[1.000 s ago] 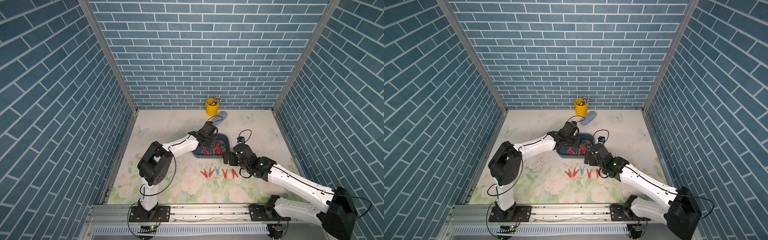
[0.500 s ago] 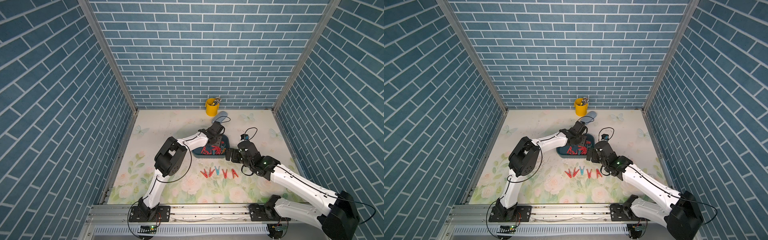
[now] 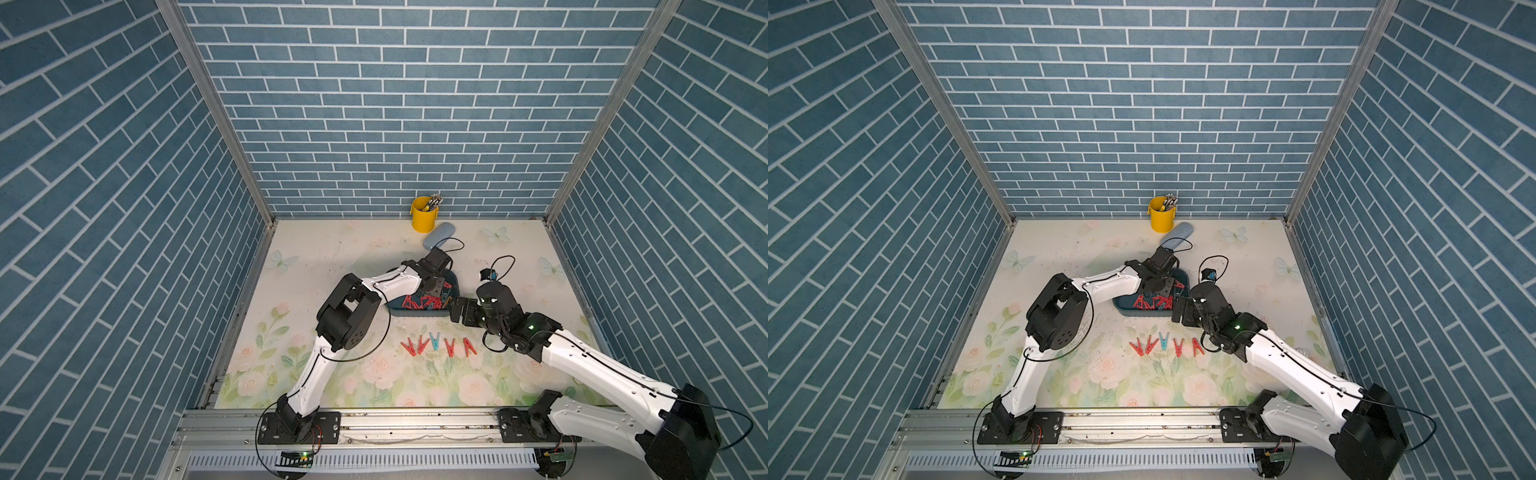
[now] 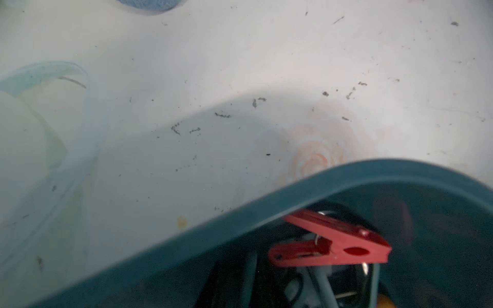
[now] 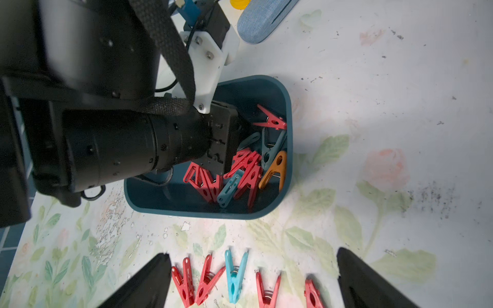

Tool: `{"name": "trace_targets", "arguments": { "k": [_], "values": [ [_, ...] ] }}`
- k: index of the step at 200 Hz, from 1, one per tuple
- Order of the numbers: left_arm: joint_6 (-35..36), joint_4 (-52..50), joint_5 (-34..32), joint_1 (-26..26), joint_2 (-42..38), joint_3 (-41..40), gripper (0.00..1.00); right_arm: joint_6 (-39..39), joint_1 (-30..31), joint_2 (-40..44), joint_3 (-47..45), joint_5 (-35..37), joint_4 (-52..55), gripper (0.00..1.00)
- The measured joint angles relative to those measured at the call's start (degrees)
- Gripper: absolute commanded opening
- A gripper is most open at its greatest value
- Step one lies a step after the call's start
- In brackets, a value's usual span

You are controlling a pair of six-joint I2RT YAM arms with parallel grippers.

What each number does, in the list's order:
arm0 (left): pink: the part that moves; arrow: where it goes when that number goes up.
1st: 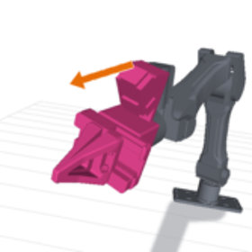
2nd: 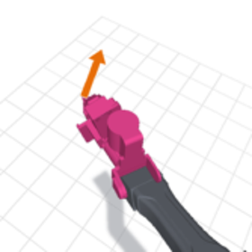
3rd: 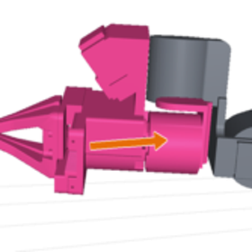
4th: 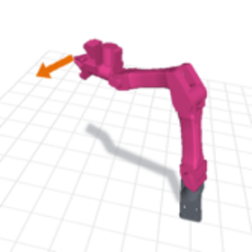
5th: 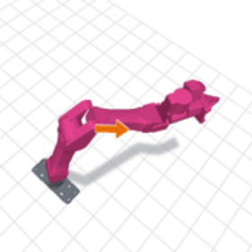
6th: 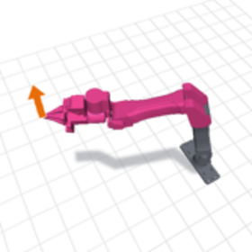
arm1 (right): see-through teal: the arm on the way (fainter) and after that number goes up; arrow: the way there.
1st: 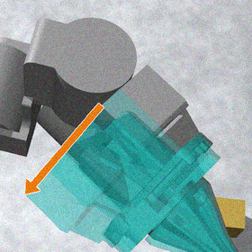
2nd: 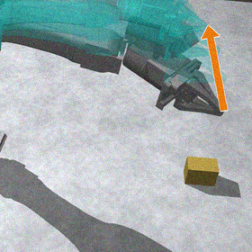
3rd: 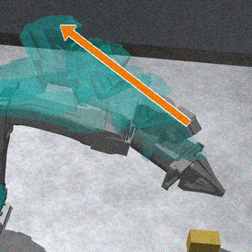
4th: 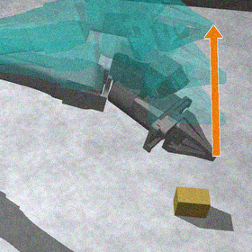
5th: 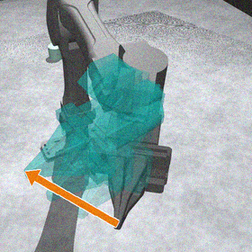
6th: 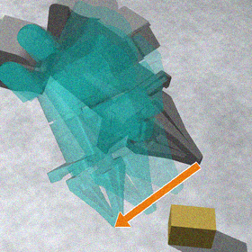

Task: Take the clothespins out of the storage box
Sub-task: Pick up the clothespin from the storage box.

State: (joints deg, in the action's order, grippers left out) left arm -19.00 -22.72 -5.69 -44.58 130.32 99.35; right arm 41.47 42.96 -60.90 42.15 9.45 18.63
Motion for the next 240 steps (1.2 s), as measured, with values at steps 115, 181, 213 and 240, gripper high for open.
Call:
{"name": "trace_targets", "arguments": {
  "k": [115,181,213,240],
  "values": [
    [-7.52,-3.58,-4.11,-0.87,-8.63,-6.58,0.02,-6.54,-2.58,1.86,-3.17,-7.37,-4.72,0.99],
    [-15.58,-3.65,-4.07,-1.11,-25.68,-19.02,0.03,-10.21,-2.89,-0.33,-3.28,-11.47,-9.01,0.99],
    [-19.89,-3.78,-3.93,-1.36,-31.91,-25.97,0.03,-11.63,-2.91,-1.16,-3.28,-12.55,-10.58,0.99],
    [-23.52,-4.04,-3.69,-1.44,-37.53,-32.04,0.03,-12.55,-2.97,-2.36,-3.28,-13.2,-11.54,0.99]
  ]
}}
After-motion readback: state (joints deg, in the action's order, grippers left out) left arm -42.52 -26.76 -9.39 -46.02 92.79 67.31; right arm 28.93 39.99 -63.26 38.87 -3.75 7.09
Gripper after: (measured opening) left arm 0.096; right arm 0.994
